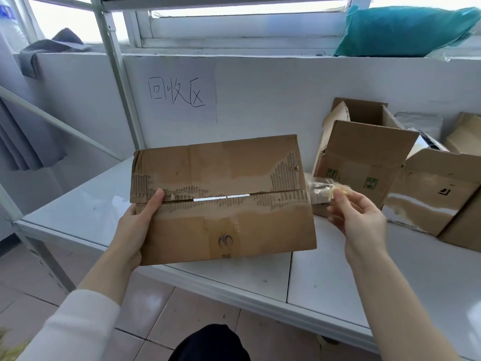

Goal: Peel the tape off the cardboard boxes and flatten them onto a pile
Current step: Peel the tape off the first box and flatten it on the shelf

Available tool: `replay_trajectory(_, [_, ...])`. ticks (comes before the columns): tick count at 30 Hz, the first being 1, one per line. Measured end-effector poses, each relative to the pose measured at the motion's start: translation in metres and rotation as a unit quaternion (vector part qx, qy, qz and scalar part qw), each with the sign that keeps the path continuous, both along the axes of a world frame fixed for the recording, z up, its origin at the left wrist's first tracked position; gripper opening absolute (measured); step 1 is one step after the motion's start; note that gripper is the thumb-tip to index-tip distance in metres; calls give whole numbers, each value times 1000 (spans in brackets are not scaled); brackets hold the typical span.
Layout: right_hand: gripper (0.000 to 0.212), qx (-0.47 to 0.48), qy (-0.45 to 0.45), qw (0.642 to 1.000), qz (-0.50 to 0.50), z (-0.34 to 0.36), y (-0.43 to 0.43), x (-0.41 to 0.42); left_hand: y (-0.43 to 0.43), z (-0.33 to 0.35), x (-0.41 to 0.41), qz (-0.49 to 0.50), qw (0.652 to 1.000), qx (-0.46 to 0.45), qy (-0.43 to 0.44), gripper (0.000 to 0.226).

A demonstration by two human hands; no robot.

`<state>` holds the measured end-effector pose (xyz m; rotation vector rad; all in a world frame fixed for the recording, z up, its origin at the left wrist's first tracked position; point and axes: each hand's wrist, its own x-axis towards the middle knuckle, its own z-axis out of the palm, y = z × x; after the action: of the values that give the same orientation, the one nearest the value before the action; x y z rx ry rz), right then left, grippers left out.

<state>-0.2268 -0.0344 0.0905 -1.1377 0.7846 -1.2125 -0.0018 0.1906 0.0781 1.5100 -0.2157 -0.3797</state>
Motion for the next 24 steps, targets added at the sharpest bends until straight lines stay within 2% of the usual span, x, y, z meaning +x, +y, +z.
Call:
replay_trajectory(4, [13,43,17,998,-49,-12,-10,9,-8,1,2,-9,1000,7,-2,38])
replay_trajectory(6, [7,74,32,991,-109,-16,-21,12,-8,2,5,-12,1000,16,-1,41])
replay_trajectory(8, [17,114,80,972,-187,-20,-34,2,-2,2,11,-2,1000,19,13,41])
replay_trajectory(9, [21,90,124,965,-214,-23,-38,-6,1,2,14,3,999,21,25,41])
replay_trajectory(10, [20,19,166,960,-225,-27,-36,-13,4,3,17,5,999,21,37,41])
replay_trajectory(12, [11,-173,245,935,-189,-44,-18,-19,5,4,20,0,999,15,48,38])
replay_trajectory(14, [11,-323,334,880,-99,-72,13,-17,1,5,18,-13,999,14,41,36])
replay_trajectory(16, [21,-422,398,815,-8,-109,35,-11,-6,6,14,-17,999,13,29,33])
replay_trajectory(18, [28,-480,426,766,43,-134,44,-7,-10,7,13,-8,1000,9,26,35])
replay_trajectory(21, [31,-470,445,762,31,-145,53,-12,-11,5,12,-9,1000,7,28,50])
replay_trajectory(24, [29,-490,468,735,15,-144,57,-18,-10,2,11,-12,1000,3,24,54])
